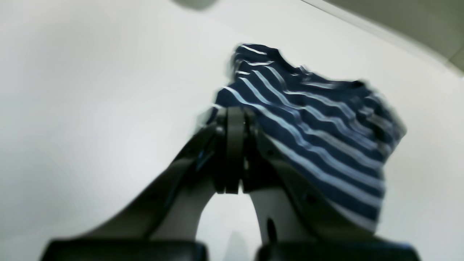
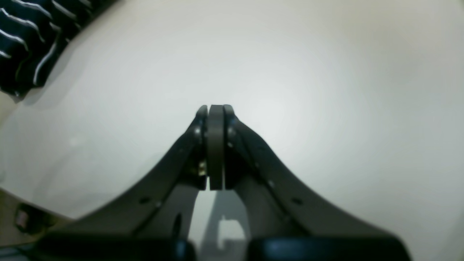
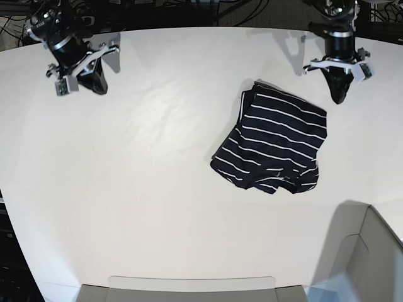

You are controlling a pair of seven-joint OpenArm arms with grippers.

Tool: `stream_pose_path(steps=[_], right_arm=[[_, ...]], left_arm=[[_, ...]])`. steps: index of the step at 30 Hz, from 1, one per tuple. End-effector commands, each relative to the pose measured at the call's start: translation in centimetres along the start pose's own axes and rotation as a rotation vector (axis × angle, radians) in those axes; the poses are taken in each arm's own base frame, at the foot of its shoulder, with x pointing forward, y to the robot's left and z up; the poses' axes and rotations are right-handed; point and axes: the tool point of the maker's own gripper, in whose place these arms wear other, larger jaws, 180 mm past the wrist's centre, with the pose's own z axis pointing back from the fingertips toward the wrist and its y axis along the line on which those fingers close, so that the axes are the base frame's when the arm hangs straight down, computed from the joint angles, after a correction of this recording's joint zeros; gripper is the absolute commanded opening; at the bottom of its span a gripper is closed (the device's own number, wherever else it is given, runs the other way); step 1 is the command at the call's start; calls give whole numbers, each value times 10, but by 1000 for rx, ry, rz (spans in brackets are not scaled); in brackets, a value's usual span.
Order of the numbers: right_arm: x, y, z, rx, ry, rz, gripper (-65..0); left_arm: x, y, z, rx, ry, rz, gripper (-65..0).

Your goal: Fold the T-shirt properly

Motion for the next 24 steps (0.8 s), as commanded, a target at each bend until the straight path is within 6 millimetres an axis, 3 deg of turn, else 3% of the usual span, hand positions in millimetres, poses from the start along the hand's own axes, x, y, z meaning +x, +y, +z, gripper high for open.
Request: stream_pose_path(steps=[1,6,9,14,19,24], right_arm=[[7,6,6,14,-53,-10,-650],[-25,19,29,-6,-51,-115,-650],[-41,22,38,-51,-40,-123,-650],[-66,26,45,-128,24,-91,-650],[-107,35,47,-85,142,-62,-650],[-146,32,59,-33,204,-88,-650]], left_arm=[[5,0,5,-2,-25,-31,-650],[-21,15,17,32,59,-66,-650],[-28,23,21,50,82,-68,-650],[-51,32,44,73,165,-77,-650],[-88,47,79,179,237,-9,-650],[-143,53,125,235,331,30,-650]])
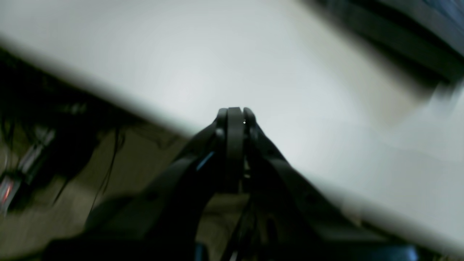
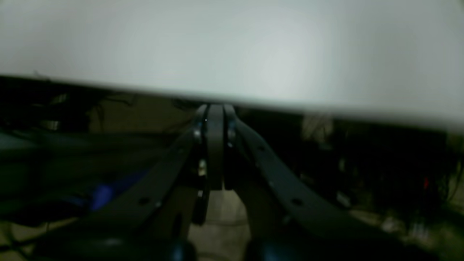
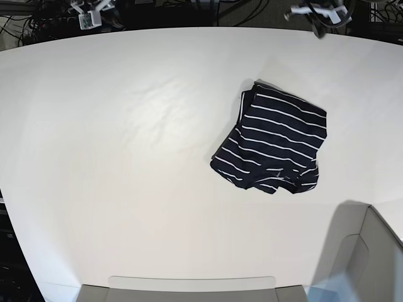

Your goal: Fold the T-shirt properly

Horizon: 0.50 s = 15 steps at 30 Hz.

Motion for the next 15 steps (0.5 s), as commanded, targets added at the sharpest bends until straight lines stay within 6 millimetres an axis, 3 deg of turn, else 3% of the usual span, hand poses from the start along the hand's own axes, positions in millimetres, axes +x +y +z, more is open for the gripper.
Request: stream_pose_path(steps=[1,9,15], right_arm=[[0,-7,2,-16,-33,-18,-650],[-56,-94,-17,-274,-55,-165,-650],[-86,-136,-33,-412,-90,-245,-650]], left_arm=[[-8,4,6,5,-10,-8,-650],[-123,25,37,60,134,-14,-650],[-188,39,21,123,265,-27,-650]])
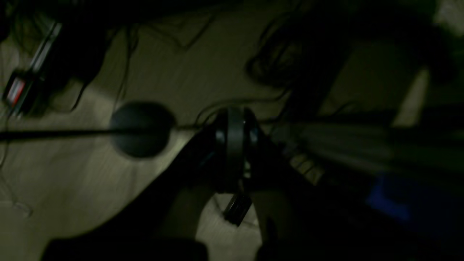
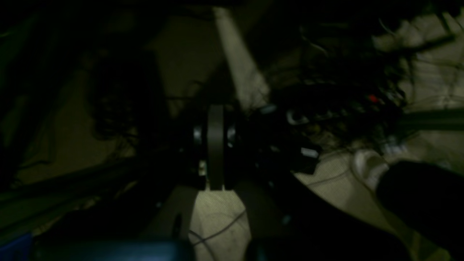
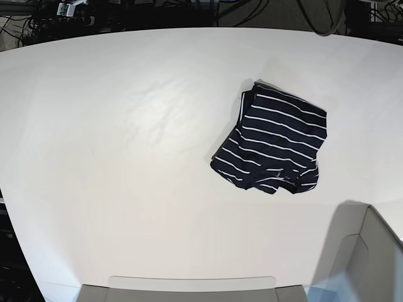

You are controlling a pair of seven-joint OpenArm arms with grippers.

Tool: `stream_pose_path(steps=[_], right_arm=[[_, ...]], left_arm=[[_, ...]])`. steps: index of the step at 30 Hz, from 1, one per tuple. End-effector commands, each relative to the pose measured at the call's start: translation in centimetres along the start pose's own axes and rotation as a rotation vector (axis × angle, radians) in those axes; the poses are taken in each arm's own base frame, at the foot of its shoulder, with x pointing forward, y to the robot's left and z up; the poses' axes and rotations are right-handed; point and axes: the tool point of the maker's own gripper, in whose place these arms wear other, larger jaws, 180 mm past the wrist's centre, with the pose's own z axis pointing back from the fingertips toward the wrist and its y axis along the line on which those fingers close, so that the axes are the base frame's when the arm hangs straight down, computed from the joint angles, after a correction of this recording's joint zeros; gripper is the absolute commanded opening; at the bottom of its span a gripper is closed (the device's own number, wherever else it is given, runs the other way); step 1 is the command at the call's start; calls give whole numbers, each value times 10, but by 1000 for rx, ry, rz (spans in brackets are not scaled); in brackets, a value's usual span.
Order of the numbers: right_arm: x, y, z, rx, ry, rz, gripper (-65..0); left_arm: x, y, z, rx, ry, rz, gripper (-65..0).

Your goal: Fold the T-shirt properly

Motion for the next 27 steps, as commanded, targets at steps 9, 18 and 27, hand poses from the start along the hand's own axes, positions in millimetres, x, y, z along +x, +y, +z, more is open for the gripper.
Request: stream_pose_path(steps=[9,18,27], right_arm=[[-20,-20,-47,42,114,20,-650],[-90,-42,-50,27,445,446,-650],[-51,-103,-51,-561,454,700,-650]], left_arm=[[-68,20,-34,152,255,-57,-650],[20,-24,-113,74,138,-53,-650],[2,-32,-112,29,261,-132,-650]])
